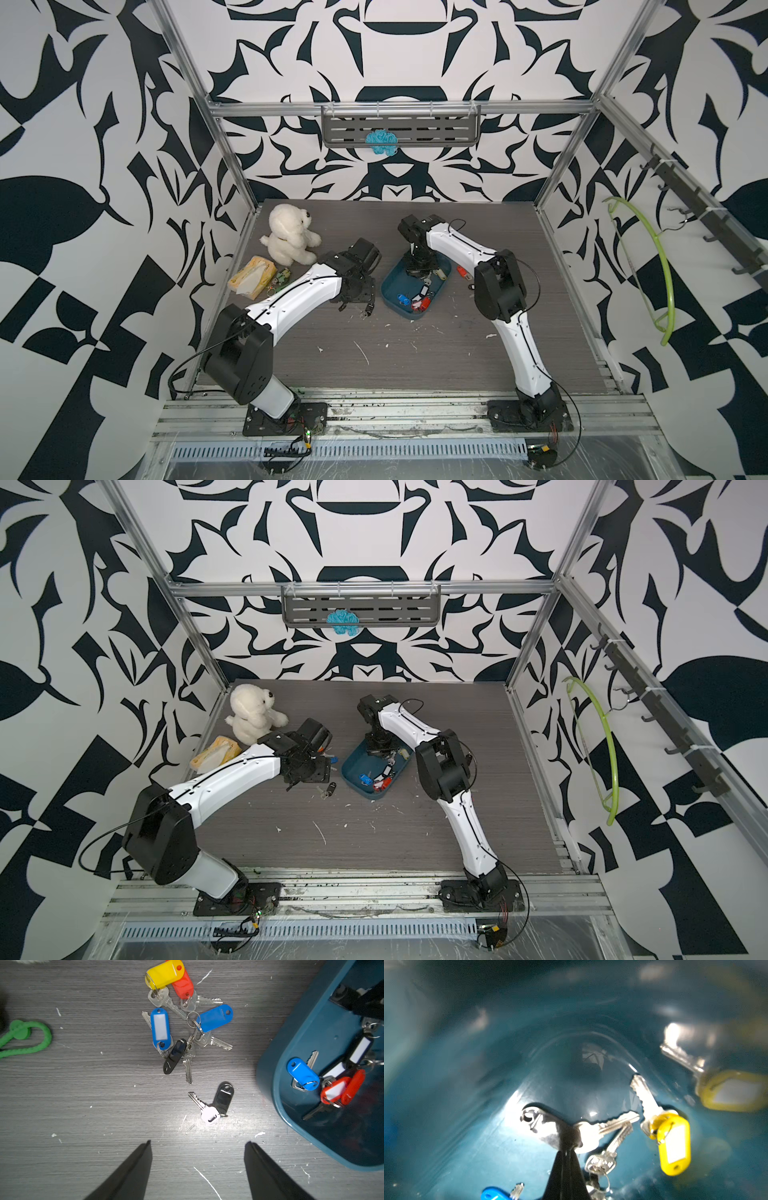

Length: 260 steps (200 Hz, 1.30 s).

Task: Take the keys out of the storage box
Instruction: Pick up the key from the storage box, then place the key at the center of the board.

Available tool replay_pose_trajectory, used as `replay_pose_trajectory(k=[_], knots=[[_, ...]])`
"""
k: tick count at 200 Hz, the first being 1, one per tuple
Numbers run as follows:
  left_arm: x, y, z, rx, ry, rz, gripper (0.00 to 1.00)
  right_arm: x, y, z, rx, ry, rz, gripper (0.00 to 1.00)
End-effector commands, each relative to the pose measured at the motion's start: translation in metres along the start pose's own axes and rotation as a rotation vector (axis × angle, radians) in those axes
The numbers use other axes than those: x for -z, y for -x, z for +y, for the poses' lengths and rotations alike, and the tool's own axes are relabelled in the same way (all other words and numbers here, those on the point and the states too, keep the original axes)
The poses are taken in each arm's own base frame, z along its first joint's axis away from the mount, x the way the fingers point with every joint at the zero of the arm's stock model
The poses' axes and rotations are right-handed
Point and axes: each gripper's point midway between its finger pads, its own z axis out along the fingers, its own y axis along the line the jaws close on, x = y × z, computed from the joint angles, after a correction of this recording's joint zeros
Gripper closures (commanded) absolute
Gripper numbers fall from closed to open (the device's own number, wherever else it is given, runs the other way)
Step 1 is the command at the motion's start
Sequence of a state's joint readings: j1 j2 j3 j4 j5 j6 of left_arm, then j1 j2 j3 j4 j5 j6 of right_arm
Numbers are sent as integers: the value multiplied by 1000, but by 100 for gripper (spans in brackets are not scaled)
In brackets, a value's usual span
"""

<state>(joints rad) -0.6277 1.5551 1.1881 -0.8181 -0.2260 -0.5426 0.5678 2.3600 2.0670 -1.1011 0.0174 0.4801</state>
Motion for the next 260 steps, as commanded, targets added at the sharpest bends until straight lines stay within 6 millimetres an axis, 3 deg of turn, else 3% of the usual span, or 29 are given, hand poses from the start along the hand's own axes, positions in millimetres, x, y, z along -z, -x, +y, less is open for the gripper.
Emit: replay_pose_trajectory(k=[1,40,79,102,125,161,181,229,260], knots=[[-5,-6,3,-2,9,23,23,52,3,2,-5,28,-86,100],[-4,-6,3,-2,7,20,23,86,4,-1,-16,54,-154,100],[-2,-5,3,1,4,14,23,121,8,-16,-43,54,-230,100],[0,-4,3,2,-1,9,23,135,11,-39,-79,37,-258,100],[4,-3,3,3,-8,-4,23,140,16,-76,-144,23,-268,100],[9,-1,3,5,-14,-17,23,123,30,-131,-259,23,-258,100],[10,0,2,5,-17,-20,23,108,39,-148,-301,27,-249,100],[16,5,0,5,-29,-40,24,63,71,-161,-337,65,-211,100],[22,8,-1,2,-41,-55,24,45,88,-160,-349,81,-197,100]])
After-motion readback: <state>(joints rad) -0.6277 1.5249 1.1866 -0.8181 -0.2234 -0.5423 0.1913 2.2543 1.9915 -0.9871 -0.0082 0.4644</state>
